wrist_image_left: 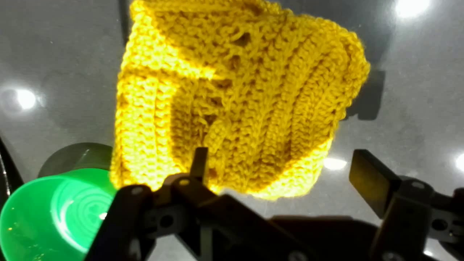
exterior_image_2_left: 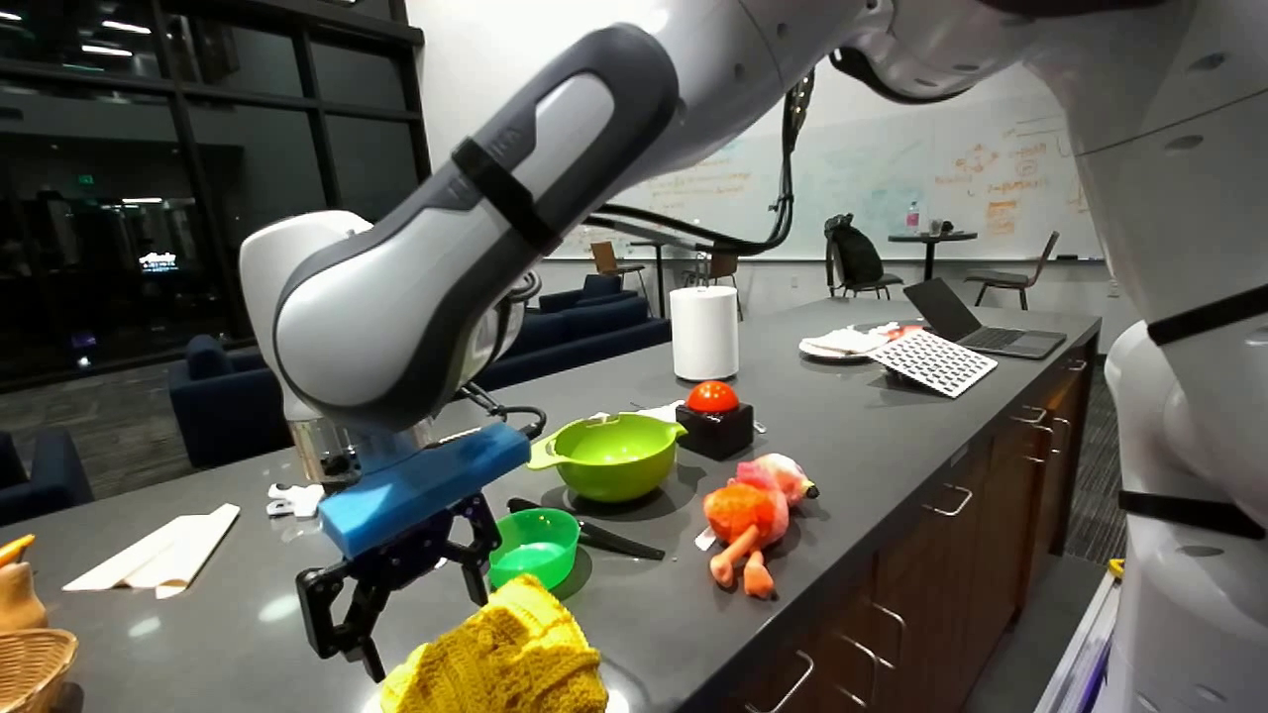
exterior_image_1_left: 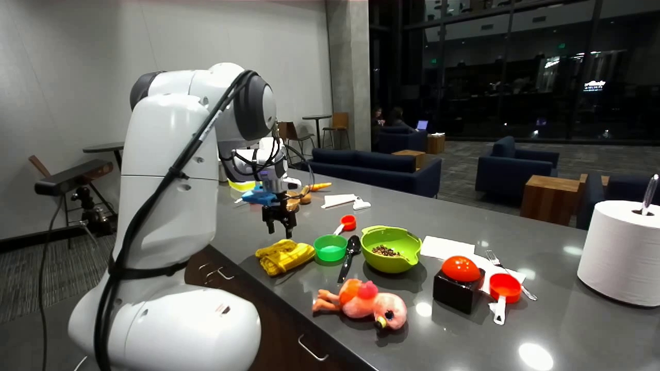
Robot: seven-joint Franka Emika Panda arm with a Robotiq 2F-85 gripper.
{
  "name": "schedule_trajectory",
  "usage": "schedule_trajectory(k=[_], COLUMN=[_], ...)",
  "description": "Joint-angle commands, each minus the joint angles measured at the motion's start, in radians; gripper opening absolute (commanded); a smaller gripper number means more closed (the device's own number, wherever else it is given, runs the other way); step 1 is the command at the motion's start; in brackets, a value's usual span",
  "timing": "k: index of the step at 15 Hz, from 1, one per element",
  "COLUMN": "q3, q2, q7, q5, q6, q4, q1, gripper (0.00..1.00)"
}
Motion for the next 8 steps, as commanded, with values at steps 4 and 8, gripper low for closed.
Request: schedule_trajectory(k=[4,8], q3=[0.027,0.043], q2=[0.049,0.082], q7=[-0.277,-0.439], q5=[0.033,0.028], q6=[-0.07,-0.121], q4=[0.038,0.069], q1=[-0.02,-0.021], gripper=[1.0,1.0])
